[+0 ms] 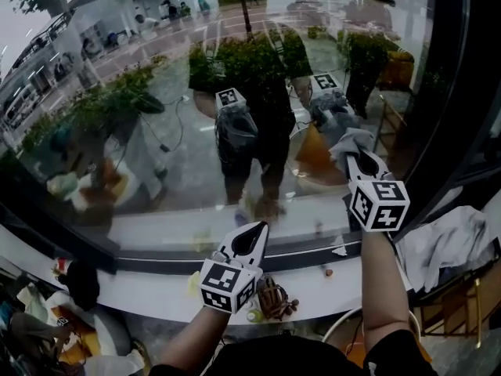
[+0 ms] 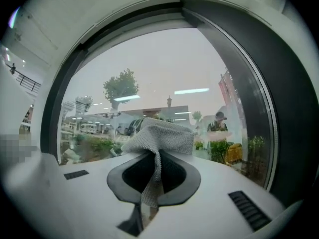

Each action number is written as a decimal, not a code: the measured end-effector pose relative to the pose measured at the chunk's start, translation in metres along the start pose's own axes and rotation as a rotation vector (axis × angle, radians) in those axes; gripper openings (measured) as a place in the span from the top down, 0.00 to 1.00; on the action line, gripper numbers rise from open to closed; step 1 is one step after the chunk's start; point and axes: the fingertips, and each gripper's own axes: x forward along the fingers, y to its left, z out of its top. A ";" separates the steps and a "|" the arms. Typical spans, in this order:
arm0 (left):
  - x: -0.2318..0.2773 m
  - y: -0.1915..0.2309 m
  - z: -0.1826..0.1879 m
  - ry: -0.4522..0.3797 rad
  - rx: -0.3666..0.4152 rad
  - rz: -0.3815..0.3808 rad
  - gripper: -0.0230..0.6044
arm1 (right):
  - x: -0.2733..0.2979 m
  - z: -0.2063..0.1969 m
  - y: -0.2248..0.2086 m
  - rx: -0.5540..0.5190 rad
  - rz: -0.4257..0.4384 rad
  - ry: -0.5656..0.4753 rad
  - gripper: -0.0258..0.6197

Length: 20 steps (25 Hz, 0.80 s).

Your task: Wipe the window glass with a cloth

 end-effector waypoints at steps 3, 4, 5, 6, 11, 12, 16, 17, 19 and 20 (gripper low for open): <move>-0.026 0.011 -0.009 -0.005 -0.040 0.042 0.95 | -0.009 -0.005 0.015 0.052 0.036 -0.008 0.90; -0.038 0.015 -0.015 -0.010 -0.045 0.052 0.95 | -0.014 -0.009 0.029 0.058 0.053 -0.008 0.90; -0.051 0.019 -0.021 -0.013 -0.049 0.059 0.95 | -0.019 -0.014 0.044 0.059 0.068 -0.006 0.90; -0.064 0.023 -0.027 -0.012 -0.055 0.065 0.95 | -0.025 -0.019 0.061 0.057 0.081 -0.001 0.90; -0.130 0.040 -0.056 0.015 -0.142 0.110 0.95 | -0.056 -0.048 0.145 0.047 0.158 0.050 0.90; -0.144 0.044 -0.060 0.018 -0.151 0.115 0.95 | -0.063 -0.054 0.164 0.048 0.171 0.060 0.90; -0.197 0.055 -0.077 0.023 -0.170 0.108 0.95 | -0.095 -0.080 0.242 0.076 0.222 0.103 0.90; -0.210 0.055 -0.082 0.023 -0.175 0.103 0.95 | -0.105 -0.087 0.259 0.088 0.231 0.113 0.90; -0.236 0.056 -0.088 0.021 -0.178 0.096 0.95 | -0.125 -0.098 0.291 0.112 0.242 0.126 0.90; -0.248 0.055 -0.091 0.022 -0.176 0.093 0.95 | -0.136 -0.103 0.305 0.122 0.246 0.132 0.90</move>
